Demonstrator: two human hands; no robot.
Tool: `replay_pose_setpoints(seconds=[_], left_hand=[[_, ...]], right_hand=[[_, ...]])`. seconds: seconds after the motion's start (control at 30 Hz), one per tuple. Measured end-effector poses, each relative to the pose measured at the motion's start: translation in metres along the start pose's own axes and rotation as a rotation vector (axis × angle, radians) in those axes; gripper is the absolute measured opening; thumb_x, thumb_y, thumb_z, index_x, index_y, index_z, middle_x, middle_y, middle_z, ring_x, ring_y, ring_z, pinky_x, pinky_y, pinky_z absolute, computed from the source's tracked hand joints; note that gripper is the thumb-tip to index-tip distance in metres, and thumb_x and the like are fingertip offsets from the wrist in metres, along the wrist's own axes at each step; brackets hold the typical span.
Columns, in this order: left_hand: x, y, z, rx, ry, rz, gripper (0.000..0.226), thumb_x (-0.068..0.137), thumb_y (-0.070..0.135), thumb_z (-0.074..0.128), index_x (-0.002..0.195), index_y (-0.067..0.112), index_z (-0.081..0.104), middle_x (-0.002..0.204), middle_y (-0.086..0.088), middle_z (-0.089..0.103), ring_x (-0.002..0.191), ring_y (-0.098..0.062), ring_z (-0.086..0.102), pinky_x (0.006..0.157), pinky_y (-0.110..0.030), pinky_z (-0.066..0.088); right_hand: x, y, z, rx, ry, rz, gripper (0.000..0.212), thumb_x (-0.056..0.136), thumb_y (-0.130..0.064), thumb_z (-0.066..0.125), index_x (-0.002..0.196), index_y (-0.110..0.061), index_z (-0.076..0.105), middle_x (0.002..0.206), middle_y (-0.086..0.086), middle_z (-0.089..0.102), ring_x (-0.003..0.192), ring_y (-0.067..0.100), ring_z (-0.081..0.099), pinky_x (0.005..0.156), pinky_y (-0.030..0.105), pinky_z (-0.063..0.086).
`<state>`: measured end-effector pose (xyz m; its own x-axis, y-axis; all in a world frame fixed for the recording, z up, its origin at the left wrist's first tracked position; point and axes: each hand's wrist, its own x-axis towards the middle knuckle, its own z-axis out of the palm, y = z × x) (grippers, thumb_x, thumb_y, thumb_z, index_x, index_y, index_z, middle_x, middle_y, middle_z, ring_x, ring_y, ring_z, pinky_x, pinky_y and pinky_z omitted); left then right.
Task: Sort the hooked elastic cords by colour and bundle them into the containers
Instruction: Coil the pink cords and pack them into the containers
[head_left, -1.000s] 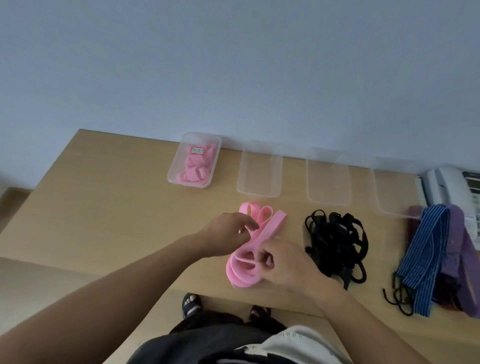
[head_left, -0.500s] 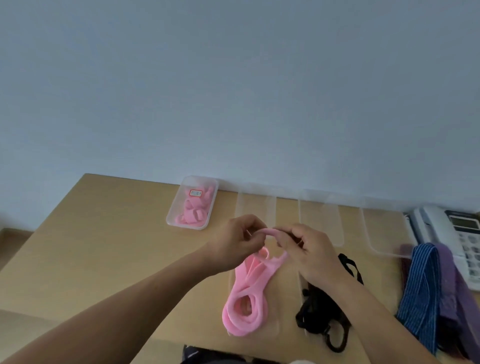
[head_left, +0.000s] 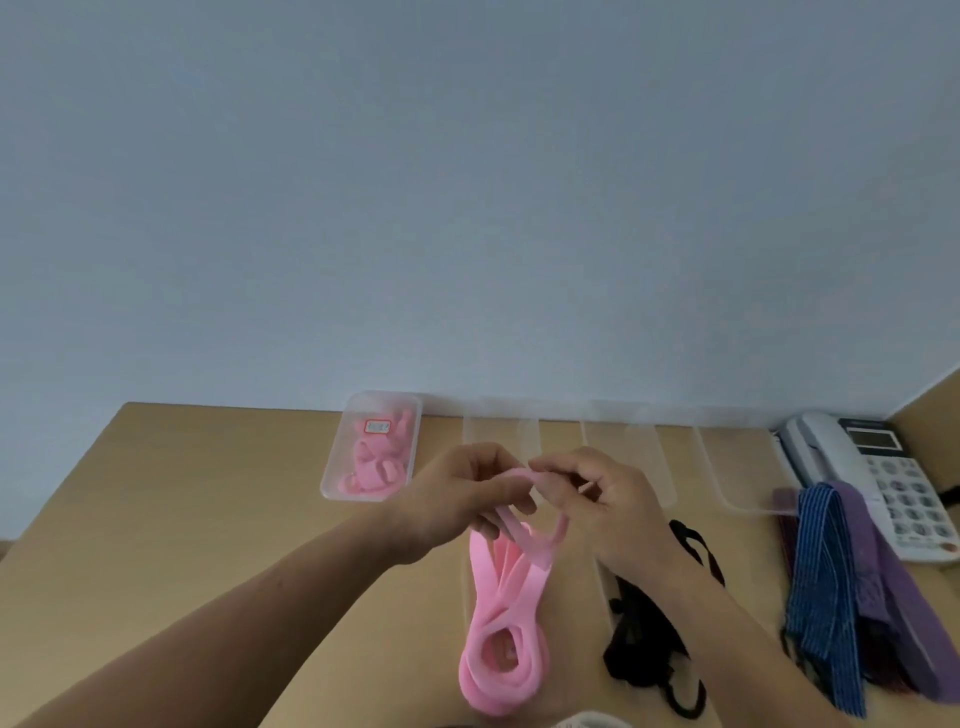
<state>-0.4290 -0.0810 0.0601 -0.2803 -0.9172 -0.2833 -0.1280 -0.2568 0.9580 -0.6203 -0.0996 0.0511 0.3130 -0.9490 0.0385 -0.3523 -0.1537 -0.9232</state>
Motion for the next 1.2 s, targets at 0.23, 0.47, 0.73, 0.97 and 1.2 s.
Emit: replay_pose_setpoints(seconds=[0.23, 0.47, 0.73, 0.97, 1.2], left_hand=[[-0.001, -0.008, -0.001, 0.117, 0.084, 0.058, 0.004, 0.090, 0.009, 0.068, 0.092, 0.006, 0.066, 0.085, -0.011, 0.072, 0.071, -0.017, 0.066, 0.063, -0.028, 0.052], [-0.004, -0.009, 0.002, 0.070, 0.034, -0.092, 0.020, 0.087, 0.016, 0.070, 0.097, -0.001, 0.066, 0.085, -0.013, 0.072, 0.073, -0.019, 0.065, 0.068, -0.031, 0.054], [-0.012, -0.004, 0.001, 0.009, -0.018, -0.105, 0.027, 0.093, 0.014, 0.064, 0.103, -0.011, 0.057, 0.091, -0.024, 0.073, 0.076, -0.028, 0.071, 0.061, -0.028, 0.054], [-0.012, 0.002, 0.001, -0.107, -0.009, -0.126, 0.021, 0.094, 0.021, 0.062, 0.093, 0.000, 0.061, 0.081, -0.025, 0.068, 0.069, -0.029, 0.069, 0.057, -0.028, 0.051], [-0.010, 0.001, -0.002, -0.066, 0.027, -0.061, 0.011, 0.091, 0.011, 0.067, 0.092, 0.000, 0.069, 0.084, -0.020, 0.072, 0.070, -0.023, 0.069, 0.062, -0.028, 0.054]], right_hand=[[-0.002, -0.006, 0.000, 0.075, -0.070, 0.091, 0.009, 0.089, -0.020, 0.067, 0.089, -0.022, 0.076, 0.078, -0.005, 0.073, 0.075, 0.005, 0.067, 0.066, 0.015, 0.051], [-0.007, 0.004, 0.006, -0.235, 0.027, -0.176, 0.009, 0.086, -0.017, 0.072, 0.092, -0.024, 0.073, 0.078, -0.018, 0.064, 0.077, 0.004, 0.060, 0.064, 0.010, 0.045], [-0.008, 0.019, 0.010, -0.360, 0.134, -0.441, 0.009, 0.086, -0.028, 0.065, 0.088, -0.020, 0.071, 0.079, -0.014, 0.060, 0.075, 0.005, 0.055, 0.065, 0.019, 0.046], [-0.008, 0.017, 0.012, -0.434, 0.210, -0.564, 0.006, 0.086, -0.017, 0.067, 0.087, -0.014, 0.072, 0.082, -0.009, 0.064, 0.078, 0.009, 0.055, 0.069, 0.022, 0.047], [-0.010, 0.016, 0.009, -0.386, 0.202, -0.543, 0.012, 0.085, -0.029, 0.067, 0.086, -0.018, 0.073, 0.084, -0.013, 0.065, 0.079, 0.008, 0.057, 0.070, 0.022, 0.048]])
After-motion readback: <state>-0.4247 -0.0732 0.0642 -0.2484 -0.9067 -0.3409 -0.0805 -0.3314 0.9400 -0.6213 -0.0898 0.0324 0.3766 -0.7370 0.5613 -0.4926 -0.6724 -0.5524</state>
